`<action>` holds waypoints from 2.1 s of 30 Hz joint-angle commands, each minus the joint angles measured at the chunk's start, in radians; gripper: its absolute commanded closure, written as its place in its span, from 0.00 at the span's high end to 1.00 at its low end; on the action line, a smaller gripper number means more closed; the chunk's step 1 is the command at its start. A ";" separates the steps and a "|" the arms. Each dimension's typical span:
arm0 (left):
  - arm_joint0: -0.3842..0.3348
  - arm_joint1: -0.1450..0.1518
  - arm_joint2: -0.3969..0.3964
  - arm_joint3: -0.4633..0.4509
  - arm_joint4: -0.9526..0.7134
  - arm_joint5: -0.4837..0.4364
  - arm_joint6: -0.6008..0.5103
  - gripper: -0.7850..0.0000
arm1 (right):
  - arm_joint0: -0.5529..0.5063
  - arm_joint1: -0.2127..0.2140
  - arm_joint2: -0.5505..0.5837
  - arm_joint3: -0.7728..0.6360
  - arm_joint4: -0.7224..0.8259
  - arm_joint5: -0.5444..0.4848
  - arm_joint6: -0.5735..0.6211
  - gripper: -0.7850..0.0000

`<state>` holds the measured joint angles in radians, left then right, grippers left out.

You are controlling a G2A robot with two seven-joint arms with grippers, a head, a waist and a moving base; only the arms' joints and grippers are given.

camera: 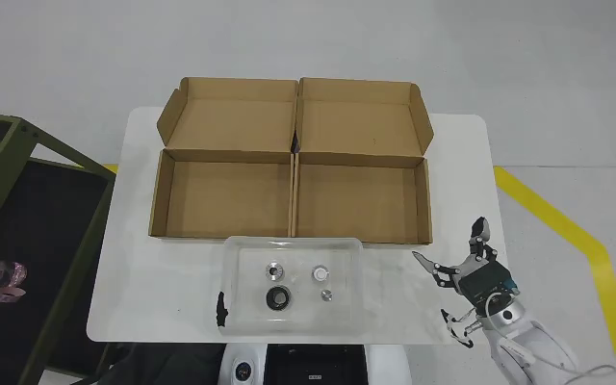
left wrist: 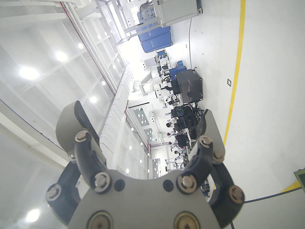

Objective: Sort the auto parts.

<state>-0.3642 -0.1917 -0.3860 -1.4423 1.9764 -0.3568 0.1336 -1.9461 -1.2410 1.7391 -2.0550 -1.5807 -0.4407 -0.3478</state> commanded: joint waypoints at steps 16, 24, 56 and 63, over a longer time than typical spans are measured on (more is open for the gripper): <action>0.000 0.000 0.000 0.000 0.000 0.000 0.000 1.00 | 0.000 0.000 0.000 0.000 0.000 0.000 0.000 1.00; 0.000 0.000 0.000 0.000 0.000 0.000 0.000 1.00 | 0.015 0.002 -0.016 -0.008 -0.002 -0.023 0.026 1.00; 0.000 0.000 0.000 0.000 0.000 0.000 0.000 1.00 | 0.402 0.039 -0.392 -0.057 0.136 -0.541 0.651 1.00; 0.000 0.000 0.000 0.000 0.000 0.000 0.000 1.00 | 0.451 0.042 -0.481 -0.054 0.134 -0.546 0.762 1.00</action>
<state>-0.3642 -0.1917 -0.3860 -1.4423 1.9764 -0.3568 0.1336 -1.4995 -1.1989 1.2679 -2.1102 -1.4473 -0.9872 0.4031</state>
